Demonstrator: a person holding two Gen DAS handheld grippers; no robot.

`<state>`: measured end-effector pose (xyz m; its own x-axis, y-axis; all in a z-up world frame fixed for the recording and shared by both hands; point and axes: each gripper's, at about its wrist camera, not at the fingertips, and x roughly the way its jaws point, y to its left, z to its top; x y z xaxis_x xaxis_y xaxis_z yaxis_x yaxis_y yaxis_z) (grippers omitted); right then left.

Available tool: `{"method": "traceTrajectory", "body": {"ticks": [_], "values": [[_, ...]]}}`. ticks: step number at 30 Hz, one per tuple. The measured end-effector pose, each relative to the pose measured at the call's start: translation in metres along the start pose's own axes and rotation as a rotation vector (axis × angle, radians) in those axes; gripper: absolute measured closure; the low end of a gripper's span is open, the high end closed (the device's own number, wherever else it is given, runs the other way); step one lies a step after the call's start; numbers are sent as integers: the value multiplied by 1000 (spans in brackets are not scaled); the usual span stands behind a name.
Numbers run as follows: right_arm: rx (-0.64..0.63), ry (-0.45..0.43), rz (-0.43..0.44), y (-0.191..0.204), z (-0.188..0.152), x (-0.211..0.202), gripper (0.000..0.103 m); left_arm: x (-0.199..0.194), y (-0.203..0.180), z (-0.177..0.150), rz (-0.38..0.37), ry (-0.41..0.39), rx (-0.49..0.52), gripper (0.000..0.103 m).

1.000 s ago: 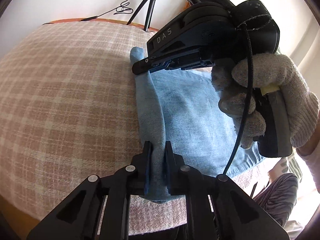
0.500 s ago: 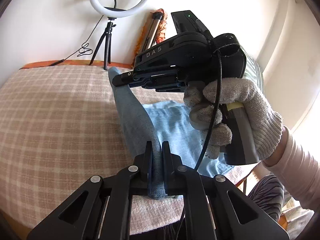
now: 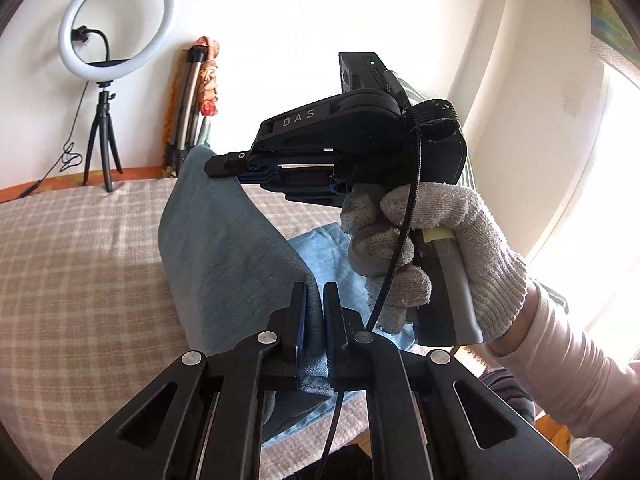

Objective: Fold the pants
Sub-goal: 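Lift the folded edge and fold it over onto the rest with both grippers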

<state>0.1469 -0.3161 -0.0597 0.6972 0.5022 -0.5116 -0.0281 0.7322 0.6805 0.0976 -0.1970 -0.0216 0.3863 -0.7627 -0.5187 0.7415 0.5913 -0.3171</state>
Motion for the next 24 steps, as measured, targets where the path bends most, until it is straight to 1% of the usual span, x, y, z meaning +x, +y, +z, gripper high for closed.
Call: {"method": "traceTrajectory", "body": {"ticks": [6,9,14,18,21,24], "values": [[110,-109,-2,-64,1,-68,101,47,-50,11,-88,49,75,98],[157,-137,-16,-94,-2,-92,101,75,-70,13,-142,102,81,99],[209,-186,-40,-143,-7,-130,101,119,-98,12,-200,166,127,100],[268,-181,-61,-184,-15,-139,101,147,-118,5,-222,214,178,100],[304,-164,-84,-210,-21,-136,101,165,-121,-2,-235,258,177,101],[312,-142,-101,-226,-23,-131,102,170,-112,-2,-252,291,157,101]]}}
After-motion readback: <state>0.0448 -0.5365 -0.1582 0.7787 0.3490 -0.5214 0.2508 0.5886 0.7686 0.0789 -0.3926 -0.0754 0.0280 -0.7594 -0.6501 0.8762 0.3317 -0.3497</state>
